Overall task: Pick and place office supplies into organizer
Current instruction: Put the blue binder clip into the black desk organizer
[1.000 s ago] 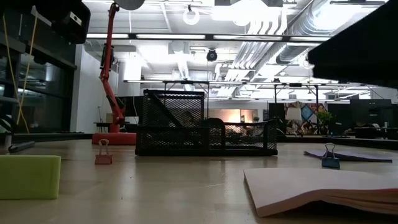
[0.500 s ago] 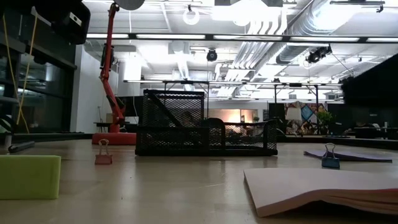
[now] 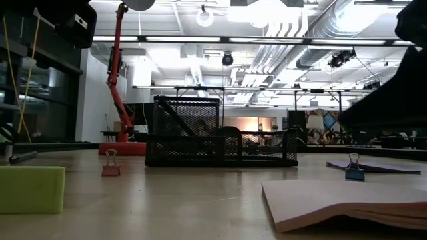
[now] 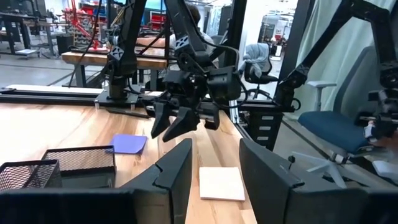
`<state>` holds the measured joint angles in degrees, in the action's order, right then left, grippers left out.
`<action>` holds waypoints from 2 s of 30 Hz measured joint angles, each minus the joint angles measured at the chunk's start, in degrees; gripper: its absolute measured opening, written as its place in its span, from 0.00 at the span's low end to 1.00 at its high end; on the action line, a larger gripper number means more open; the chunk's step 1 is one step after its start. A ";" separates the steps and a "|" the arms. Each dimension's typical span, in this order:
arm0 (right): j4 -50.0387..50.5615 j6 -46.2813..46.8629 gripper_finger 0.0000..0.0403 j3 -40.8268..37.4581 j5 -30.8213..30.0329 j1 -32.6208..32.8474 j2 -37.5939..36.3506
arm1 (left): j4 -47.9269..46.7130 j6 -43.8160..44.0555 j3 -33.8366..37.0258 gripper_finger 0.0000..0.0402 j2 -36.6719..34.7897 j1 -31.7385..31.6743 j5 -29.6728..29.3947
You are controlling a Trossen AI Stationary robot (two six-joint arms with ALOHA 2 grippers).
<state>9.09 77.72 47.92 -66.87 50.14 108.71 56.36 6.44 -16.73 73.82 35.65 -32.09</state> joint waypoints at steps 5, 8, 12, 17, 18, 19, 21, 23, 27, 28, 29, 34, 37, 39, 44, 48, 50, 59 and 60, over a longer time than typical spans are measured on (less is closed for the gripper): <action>0.11 2.50 0.31 0.00 2.12 -0.30 2.59 | -0.07 0.02 0.00 0.31 0.00 0.00 0.13; 0.18 3.64 0.31 0.00 2.07 -0.25 4.13 | -0.14 0.02 0.00 0.31 0.00 -0.01 0.13; -0.41 4.54 0.31 0.00 2.83 -0.25 4.80 | -0.40 0.04 0.00 0.31 0.00 -0.01 0.11; -1.23 4.33 0.31 0.00 1.96 -0.09 4.97 | -0.43 0.05 0.00 0.31 0.00 -0.01 0.12; -1.92 4.02 0.31 0.00 1.69 -0.01 4.96 | -0.42 0.07 0.00 0.31 0.00 -0.01 0.11; -2.89 2.94 0.31 0.00 1.57 0.06 4.98 | -0.44 0.07 0.00 0.31 0.00 -0.01 0.13; -5.97 -0.32 0.31 0.00 2.09 0.27 4.98 | -0.58 0.07 0.00 0.31 0.00 -0.01 0.13; -10.06 -4.97 0.31 0.00 2.84 0.67 4.98 | -0.93 0.08 0.00 0.31 0.00 -0.01 0.11; -16.68 -13.48 0.31 0.00 4.83 1.30 4.96 | -1.13 0.13 0.00 0.31 0.00 -0.01 0.12; -17.52 -14.86 0.31 0.00 5.44 1.30 4.98 | -1.20 0.13 0.00 0.31 0.00 -0.01 0.12; -18.24 -15.94 0.31 0.00 5.83 1.26 5.09 | -1.25 0.13 0.00 0.31 0.00 -0.01 0.12; -22.33 -19.77 0.31 0.02 8.25 0.08 8.22 | -1.21 0.11 -0.02 0.31 0.18 -0.01 0.13; -22.07 -20.32 0.31 0.88 8.39 -0.58 9.93 | -1.27 0.09 -0.02 0.31 0.33 -0.01 0.13; -22.06 -20.96 0.31 1.46 7.53 -0.58 10.71 | -1.41 0.08 -0.02 0.31 0.33 0.01 0.13; -21.67 -23.31 0.31 2.41 7.23 -0.23 10.99 | -1.54 0.08 -0.02 0.31 0.33 -0.01 0.11; -20.94 -22.99 0.31 2.69 6.96 -0.25 11.01 | -1.72 0.08 -0.02 0.31 0.33 0.01 0.13; -20.38 -23.40 0.31 2.69 5.54 -0.20 11.01 | -1.73 0.07 -0.02 0.31 0.33 0.01 0.12; -20.79 -31.49 0.31 5.74 0.66 1.36 6.41 | -2.02 0.09 -0.02 0.31 0.33 -0.01 0.10; -21.00 -32.44 0.31 6.81 2.12 1.68 6.37 | -2.07 0.07 -0.02 0.31 0.33 0.00 0.12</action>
<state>-11.90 45.28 54.73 -64.74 51.82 115.09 54.29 6.50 -16.75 74.15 35.65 -31.98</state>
